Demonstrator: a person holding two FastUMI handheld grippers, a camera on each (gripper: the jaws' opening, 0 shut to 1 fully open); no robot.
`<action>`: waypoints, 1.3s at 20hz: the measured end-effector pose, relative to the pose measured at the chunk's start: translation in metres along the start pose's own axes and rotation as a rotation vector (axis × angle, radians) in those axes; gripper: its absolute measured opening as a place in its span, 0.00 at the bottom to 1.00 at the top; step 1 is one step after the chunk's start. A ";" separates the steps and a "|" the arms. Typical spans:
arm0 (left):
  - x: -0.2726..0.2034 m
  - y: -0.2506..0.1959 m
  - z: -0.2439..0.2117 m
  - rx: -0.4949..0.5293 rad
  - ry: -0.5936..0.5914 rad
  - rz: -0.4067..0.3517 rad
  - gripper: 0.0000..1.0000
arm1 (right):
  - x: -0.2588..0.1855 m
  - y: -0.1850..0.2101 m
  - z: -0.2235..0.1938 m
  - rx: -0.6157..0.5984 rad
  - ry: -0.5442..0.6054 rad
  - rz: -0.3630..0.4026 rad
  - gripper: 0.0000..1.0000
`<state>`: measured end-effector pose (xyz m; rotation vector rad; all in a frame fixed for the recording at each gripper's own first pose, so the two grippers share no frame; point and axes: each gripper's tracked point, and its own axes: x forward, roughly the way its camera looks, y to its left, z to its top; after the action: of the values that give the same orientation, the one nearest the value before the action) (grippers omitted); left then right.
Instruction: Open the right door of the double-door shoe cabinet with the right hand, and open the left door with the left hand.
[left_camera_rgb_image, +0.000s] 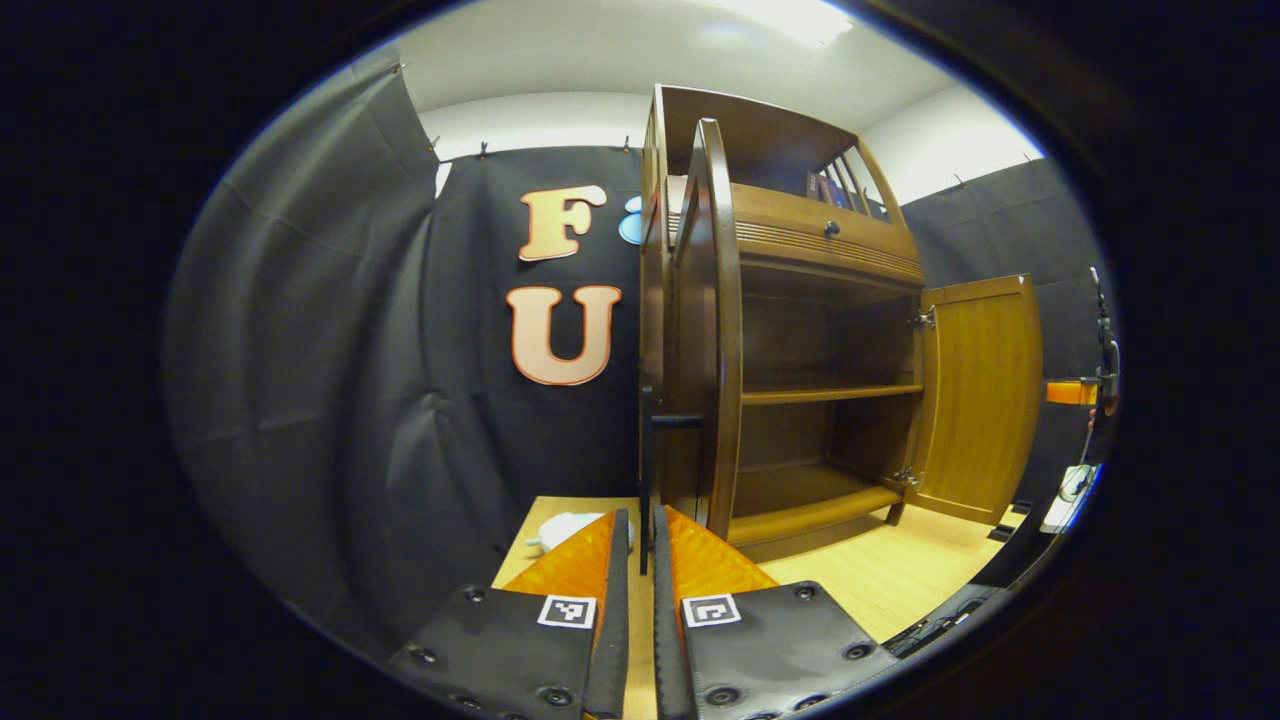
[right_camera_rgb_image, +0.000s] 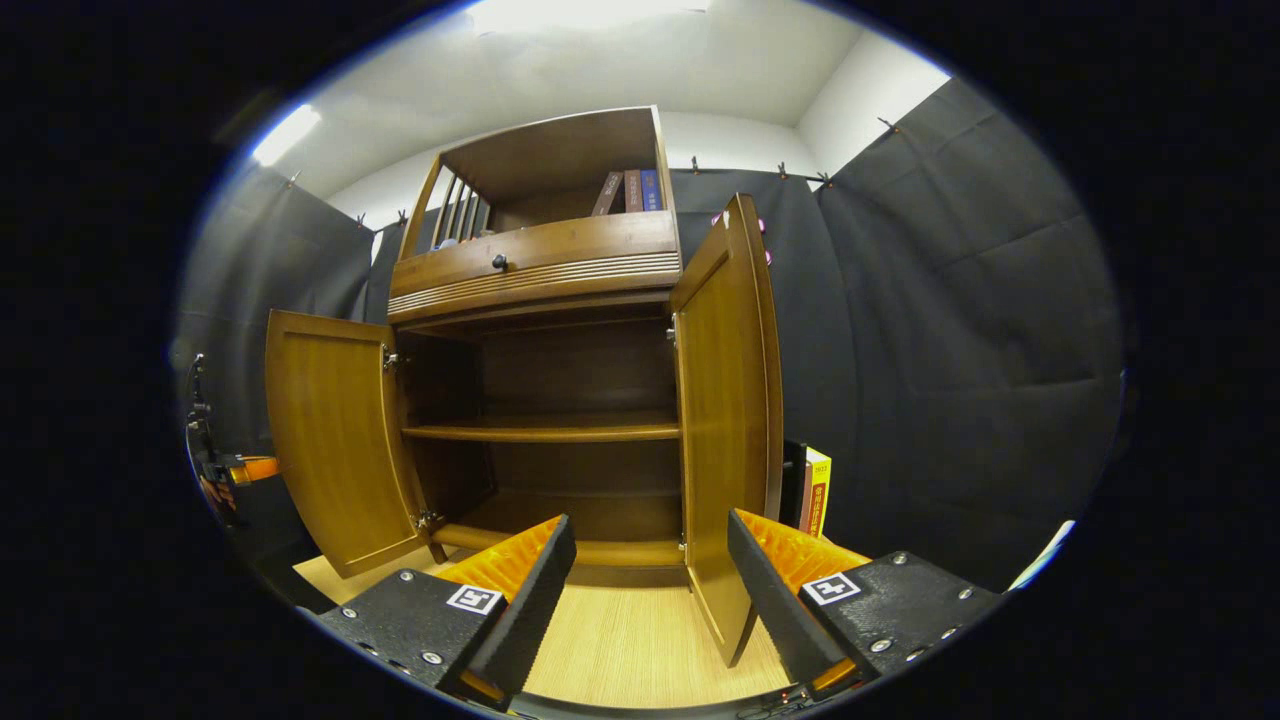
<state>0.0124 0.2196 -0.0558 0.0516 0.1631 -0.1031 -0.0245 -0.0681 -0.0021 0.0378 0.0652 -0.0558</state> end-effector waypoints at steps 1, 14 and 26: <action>-0.013 0.003 0.004 0.016 0.000 0.041 0.18 | 0.001 0.002 0.000 0.000 0.002 0.011 0.93; -0.015 -0.133 0.084 -0.050 -0.159 0.093 0.18 | 0.023 -0.021 0.006 -0.032 -0.066 -0.046 0.93; 0.015 -0.167 0.036 -0.079 -0.112 0.173 0.64 | 0.009 -0.042 -0.008 -0.038 -0.060 -0.077 0.93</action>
<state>0.0147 0.0501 -0.0298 -0.0189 0.0501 0.0727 -0.0185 -0.1097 -0.0122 -0.0048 0.0075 -0.1330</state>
